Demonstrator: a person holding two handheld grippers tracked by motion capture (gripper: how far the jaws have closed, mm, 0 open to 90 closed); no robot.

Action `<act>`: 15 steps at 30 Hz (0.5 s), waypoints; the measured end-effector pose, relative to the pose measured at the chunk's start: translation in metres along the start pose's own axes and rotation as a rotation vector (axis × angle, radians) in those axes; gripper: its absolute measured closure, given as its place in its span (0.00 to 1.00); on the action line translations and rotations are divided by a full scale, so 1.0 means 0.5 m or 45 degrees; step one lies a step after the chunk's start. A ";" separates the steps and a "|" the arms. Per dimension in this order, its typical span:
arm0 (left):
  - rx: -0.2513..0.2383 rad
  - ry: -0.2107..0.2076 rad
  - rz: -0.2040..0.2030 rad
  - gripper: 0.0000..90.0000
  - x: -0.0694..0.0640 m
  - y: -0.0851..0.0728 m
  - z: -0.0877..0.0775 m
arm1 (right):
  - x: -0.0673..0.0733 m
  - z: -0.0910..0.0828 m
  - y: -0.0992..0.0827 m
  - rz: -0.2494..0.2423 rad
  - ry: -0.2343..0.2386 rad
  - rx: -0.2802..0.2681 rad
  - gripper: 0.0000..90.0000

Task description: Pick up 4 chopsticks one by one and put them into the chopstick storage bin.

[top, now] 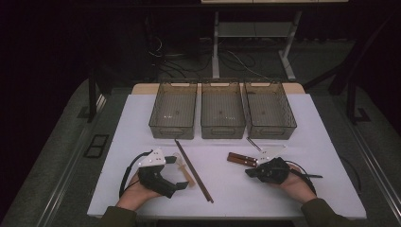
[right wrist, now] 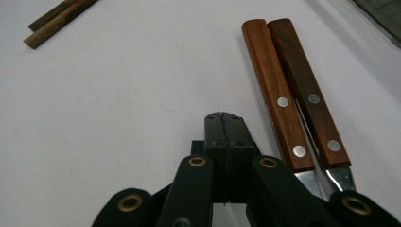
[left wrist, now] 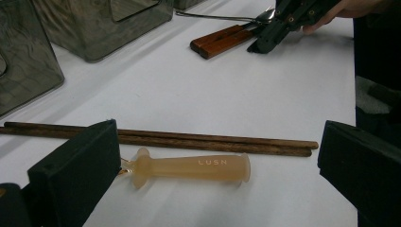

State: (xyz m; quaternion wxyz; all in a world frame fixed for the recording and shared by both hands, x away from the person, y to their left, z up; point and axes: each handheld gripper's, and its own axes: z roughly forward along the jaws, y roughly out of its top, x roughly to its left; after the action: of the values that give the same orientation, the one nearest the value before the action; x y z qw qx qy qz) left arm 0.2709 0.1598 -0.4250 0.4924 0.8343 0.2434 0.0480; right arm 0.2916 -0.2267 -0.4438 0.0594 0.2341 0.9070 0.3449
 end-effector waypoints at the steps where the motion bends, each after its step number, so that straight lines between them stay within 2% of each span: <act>1: 0.000 -0.001 0.000 0.00 0.000 0.000 0.000 | -0.001 0.000 0.001 0.002 -0.004 0.002 1.00; 15: -0.002 0.001 -0.002 0.00 0.000 0.000 0.000 | -0.014 0.006 0.009 0.026 -0.037 0.014 1.00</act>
State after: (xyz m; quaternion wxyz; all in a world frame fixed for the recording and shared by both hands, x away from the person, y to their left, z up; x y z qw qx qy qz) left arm 0.2710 0.1600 -0.4249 0.4928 0.8337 0.2443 0.0481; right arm 0.3005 -0.2252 -0.4436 0.0677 0.2487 0.9055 0.3371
